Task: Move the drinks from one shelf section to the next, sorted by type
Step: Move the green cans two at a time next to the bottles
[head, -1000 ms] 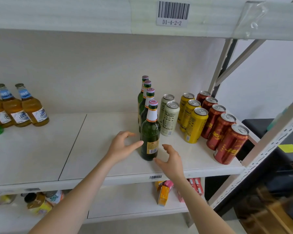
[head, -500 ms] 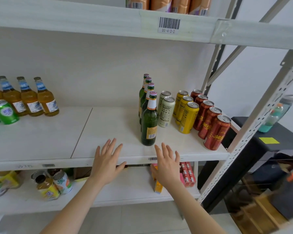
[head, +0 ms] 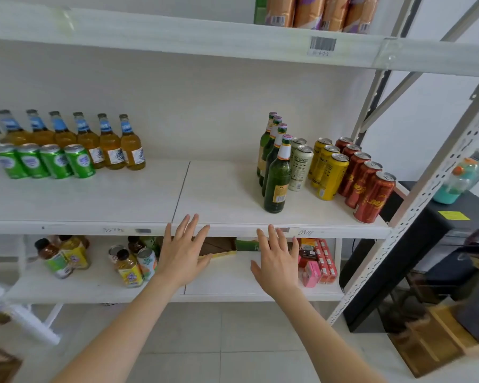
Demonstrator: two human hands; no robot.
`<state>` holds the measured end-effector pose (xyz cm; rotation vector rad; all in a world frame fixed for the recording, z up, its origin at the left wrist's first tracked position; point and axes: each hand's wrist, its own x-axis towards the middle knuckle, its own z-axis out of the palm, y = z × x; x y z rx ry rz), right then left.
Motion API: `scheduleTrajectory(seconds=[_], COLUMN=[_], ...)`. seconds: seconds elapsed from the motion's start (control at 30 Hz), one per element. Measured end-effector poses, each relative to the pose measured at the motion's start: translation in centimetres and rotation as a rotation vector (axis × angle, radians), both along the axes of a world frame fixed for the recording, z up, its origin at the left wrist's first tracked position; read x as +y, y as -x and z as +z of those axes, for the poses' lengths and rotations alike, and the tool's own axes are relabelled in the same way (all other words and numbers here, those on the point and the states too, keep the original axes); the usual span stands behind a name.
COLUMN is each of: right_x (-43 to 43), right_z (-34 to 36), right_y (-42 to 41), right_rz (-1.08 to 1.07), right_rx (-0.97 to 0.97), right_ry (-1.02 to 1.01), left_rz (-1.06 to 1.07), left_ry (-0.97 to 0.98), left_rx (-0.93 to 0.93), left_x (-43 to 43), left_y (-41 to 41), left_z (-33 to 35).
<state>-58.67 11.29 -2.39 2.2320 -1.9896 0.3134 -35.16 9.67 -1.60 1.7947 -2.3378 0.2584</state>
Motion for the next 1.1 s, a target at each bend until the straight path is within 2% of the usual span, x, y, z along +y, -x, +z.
scheduleTrajectory(seconds=[0.57, 1.1], right_x=[1.1, -12.1], right_z=[-0.7, 0.0], right_y=[-24.3, -42.5], right_rz=[-0.025, 0.055], right_rx=[-0.043, -0.072], right_ry=[-0.008, -0.017], left_rz=[0.025, 0.141], left_ry=[-0.074, -0.032], left_rx=[-0.072, -0.039], left_x=[1.6, -8.5], left_y=[-23.9, -42.0], left_z=[0.6, 1.5])
